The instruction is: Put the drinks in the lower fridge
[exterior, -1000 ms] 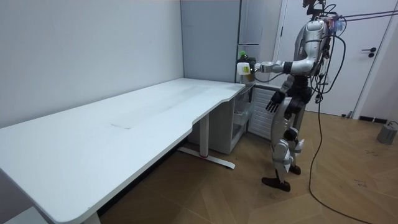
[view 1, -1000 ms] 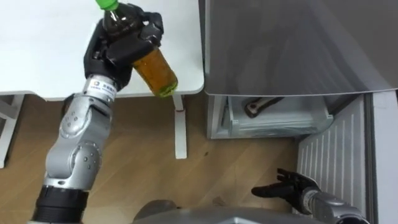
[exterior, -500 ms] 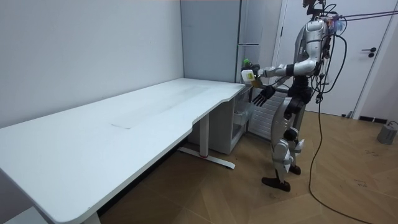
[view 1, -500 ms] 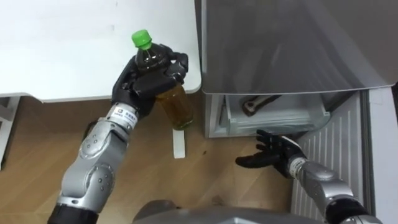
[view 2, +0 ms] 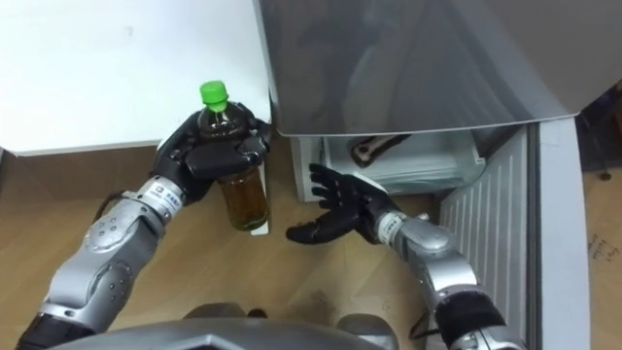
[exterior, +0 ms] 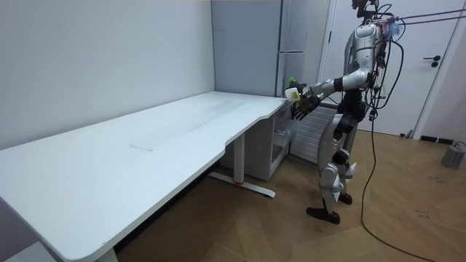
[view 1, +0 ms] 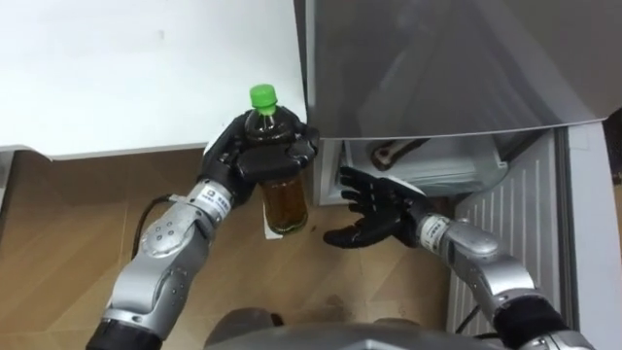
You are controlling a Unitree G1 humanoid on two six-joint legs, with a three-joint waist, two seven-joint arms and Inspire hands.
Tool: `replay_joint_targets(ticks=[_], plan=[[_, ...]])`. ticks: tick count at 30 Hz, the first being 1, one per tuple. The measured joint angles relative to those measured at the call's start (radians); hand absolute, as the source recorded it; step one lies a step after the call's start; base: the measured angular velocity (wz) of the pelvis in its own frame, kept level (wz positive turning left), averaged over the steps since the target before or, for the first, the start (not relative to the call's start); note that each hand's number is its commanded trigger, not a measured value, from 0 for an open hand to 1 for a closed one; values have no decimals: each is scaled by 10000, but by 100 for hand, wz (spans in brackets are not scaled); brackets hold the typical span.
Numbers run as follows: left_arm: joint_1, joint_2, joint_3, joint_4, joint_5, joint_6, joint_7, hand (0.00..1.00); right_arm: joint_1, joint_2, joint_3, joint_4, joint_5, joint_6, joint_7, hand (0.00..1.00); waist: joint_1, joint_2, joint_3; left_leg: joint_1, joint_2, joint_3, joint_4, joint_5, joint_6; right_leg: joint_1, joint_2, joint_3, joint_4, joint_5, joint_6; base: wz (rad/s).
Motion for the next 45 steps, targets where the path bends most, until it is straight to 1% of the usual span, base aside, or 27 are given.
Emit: replay_joint_targets(ticks=[3,7,8,10,12,17,19,22,25,27,30,32,33,34,36,39,45], plan=[[-17,-5,-23,-1,179,-22,-16,100,-4,-81,328,-249,-109,0,341,0,21,-6,-1,-6,23,14,20,-13,-11,-51,7,8,61,5,-8,0],[-153,0,-31,0,394,-29,-104,100,-5,-65,564,-522,-154,0,800,0,31,-36,-5,-117,37,18,92,-13,-9,-136,4,4,199,5,-9,0],[-239,5,-36,-1,467,-29,-108,100,-5,-72,639,-626,-176,0,908,0,29,-58,4,-165,38,10,147,-14,-6,-149,3,-8,207,7,-12,0],[-369,-12,-65,-2,629,-52,-108,100,-16,-52,758,-657,-174,0,1087,0,62,-146,-32,-161,37,10,166,-13,-4,-127,4,-7,205,12,-20,0],[-418,-19,-118,-2,771,-175,-107,100,-18,-59,780,-657,-171,0,1272,0,87,-186,-41,-175,36,3,186,-14,-2,-125,10,4,206,13,-21,0],[-684,-11,-474,-3,1423,-278,-133,100,-14,-98,1119,-639,-167,0,1805,0,172,-240,-26,-237,63,-7,255,-17,1,-145,40,40,203,11,-22,0],[-729,-17,-567,-17,1670,-319,-265,100,-12,-77,1162,-634,-173,4,1974,0,196,-263,-20,-249,69,3,305,-17,1,-159,44,57,197,2,-17,0],[-733,4,-656,-17,1772,-401,-412,100,-16,-96,1143,-640,-164,4,2161,0,254,-387,-28,-249,70,11,338,-15,2,-208,54,78,170,-7,-6,0],[-733,29,-718,-16,1768,-413,-412,100,-17,-129,1148,-638,-151,4,2218,0,275,-462,-33,-226,82,12,344,-16,1,-130,79,95,72,8,-13,0],[-734,30,-717,-15,1763,-431,-412,100,-18,-133,1152,-629,-57,4,2217,0,274,-460,-33,-216,86,30,322,-18,-1,-67,87,148,60,16,-21,0],[-736,31,-752,17,1672,-474,-413,100,-15,-163,1161,-631,145,43,2208,0,250,-444,-24,-134,87,11,299,-27,-16,31,93,113,35,28,-37,0],[-765,32,-824,53,1547,-528,-430,100,-19,-177,1142,-631,453,53,2178,0,253,-389,11,-140,99,2,306,-33,-22,34,98,46,41,45,-63,0],[-792,32,-841,154,1362,-583,-504,100,-39,-196,1125,-632,558,53,2161,0,256,-320,50,-154,101,-4,309,-34,-22,17,99,47,49,46,-64,0],[-811,33,-875,274,1230,-604,-626,100,-41,-219,1133,-632,641,57,2135,0,255,-255,69,-168,102,-14,306,-38,-19,3,100,43,54,46,-63,0],[-810,33,-934,414,1119,-604,-819,100,-33,-232,1147,-632,699,83,2118,0,260,-177,60,-195,108,-22,302,-41,-22,-21,107,38,57,44,-62,0],[-812,31,-949,632,945,-605,-1101,100,-36,-213,1141,-660,738,91,2112,0,270,-119,24,-255,129,10,304,-36,-30,-137,128,98,59,42,-61,-5],[-807,35,-1066,763,892,-604,-1259,100,-36,-199,1119,-717,774,94,2094,0,263,-123,11,-250,127,59,290,-36,-30,-146,129,165,42,40,-61,-2]])
